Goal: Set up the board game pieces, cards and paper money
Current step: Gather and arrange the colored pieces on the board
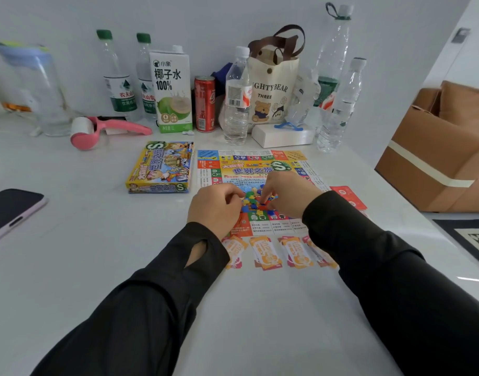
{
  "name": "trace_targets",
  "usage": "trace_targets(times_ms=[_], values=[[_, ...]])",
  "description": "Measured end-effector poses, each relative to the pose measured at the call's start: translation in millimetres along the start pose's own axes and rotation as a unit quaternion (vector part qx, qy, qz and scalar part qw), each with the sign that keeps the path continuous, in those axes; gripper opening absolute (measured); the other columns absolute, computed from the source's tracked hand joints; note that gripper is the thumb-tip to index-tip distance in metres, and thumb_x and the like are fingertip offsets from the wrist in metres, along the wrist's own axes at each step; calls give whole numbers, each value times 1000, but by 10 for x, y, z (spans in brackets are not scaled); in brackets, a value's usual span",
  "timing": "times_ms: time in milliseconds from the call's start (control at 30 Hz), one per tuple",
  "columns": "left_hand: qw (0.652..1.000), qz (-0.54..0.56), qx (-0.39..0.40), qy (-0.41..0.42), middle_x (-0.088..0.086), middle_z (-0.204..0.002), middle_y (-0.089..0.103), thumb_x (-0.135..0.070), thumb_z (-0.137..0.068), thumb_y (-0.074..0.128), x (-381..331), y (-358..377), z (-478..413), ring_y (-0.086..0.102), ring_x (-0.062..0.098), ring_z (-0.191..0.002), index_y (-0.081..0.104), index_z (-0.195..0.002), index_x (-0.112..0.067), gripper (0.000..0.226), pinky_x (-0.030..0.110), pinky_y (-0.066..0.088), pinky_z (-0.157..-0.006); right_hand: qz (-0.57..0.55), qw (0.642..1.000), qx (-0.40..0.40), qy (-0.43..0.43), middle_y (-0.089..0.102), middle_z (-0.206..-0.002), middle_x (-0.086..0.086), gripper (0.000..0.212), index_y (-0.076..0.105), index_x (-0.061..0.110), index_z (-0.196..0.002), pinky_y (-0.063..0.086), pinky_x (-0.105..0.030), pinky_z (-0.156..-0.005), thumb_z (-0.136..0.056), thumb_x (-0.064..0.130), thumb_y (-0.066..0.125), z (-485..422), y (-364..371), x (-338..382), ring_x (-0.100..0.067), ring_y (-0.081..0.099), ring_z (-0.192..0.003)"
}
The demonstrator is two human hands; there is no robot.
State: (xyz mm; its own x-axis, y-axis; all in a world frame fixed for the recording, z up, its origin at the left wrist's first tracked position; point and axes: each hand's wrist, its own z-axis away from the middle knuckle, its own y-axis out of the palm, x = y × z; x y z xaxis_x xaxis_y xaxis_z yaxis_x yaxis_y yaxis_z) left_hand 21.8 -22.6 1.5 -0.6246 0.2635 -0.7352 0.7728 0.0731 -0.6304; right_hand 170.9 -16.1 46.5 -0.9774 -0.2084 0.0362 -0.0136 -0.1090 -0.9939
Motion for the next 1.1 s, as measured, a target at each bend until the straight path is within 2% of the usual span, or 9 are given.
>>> trace_targets(times_ms=[167,433,867,1100], values=[[1000,-7,3,0,2,-99,70,-17,-93,47,-6,2,8,62,16,-93,68,-101,-16,22,36,52,-85,8,1000,2,3,59,-119,-1,26,66,20,-114,37,-24,-83,-89,17,60,-8,-9,-4,-19,53,-107],[1000,-17,4,-1,1,-103,69,-19,-94,46,-11,10,4,62,16,-94,67,-103,-17,23,35,51,-86,25,999,-12,38,60,-118,-2,27,67,19,-110,42,-29,-89,-87,32,62,-27,8,-42,-20,54,-106],[1000,-21,-2,1,2,-105,69,-20,-94,47,-8,15,4,61,16,-96,68,-104,-17,23,34,51,-88,40,999,14,20,61,-115,-5,25,66,11,-111,43,-32,-94,-89,21,59,-48,-56,30,-22,55,-107],[1000,-31,-1,-3,1,-105,69,-21,-95,46,-12,13,5,61,16,-95,67,-105,-17,23,33,51,-88,43,999,-17,6,62,-110,-5,20,69,14,-104,47,-32,-91,-89,18,57,-22,-17,19,-21,56,-102]])
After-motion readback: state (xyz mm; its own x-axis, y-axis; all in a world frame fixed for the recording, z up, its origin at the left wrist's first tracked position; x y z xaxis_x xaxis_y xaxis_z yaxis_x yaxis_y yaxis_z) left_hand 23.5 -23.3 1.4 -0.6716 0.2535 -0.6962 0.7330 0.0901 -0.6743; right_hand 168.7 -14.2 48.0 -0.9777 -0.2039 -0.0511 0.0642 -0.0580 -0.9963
